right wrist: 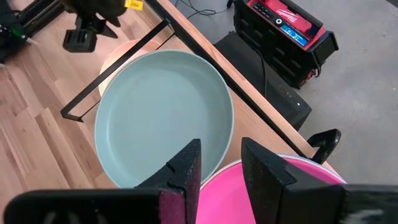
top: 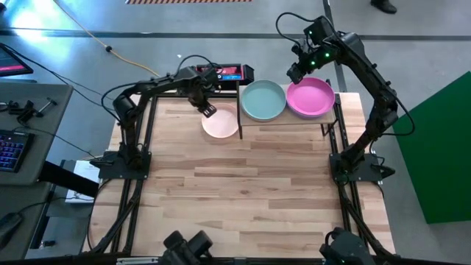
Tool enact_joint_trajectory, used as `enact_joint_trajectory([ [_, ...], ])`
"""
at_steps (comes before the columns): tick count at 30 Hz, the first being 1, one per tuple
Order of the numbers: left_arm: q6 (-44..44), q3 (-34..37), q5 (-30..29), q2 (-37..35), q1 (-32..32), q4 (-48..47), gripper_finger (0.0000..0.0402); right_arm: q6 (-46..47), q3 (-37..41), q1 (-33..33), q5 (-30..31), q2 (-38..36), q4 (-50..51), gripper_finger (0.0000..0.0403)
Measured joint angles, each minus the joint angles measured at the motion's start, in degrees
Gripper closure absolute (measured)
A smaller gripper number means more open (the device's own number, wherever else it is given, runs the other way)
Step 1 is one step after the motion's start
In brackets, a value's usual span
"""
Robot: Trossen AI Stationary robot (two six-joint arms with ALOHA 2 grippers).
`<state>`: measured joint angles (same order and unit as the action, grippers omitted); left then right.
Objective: Place and stack plates onto a shelf
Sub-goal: Stack the light yellow plate on the light blue plate on the shelf
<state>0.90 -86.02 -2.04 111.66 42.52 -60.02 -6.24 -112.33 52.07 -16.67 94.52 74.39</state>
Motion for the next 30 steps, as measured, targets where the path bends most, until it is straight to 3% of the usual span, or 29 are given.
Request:
enact_joint_trajectory([
  [30,0.49,-0.02,3.52,7.75,1.41,3.42,0.0282,3.02,0.02,0.00,0.00,0.00,-0.02,0.0308],
])
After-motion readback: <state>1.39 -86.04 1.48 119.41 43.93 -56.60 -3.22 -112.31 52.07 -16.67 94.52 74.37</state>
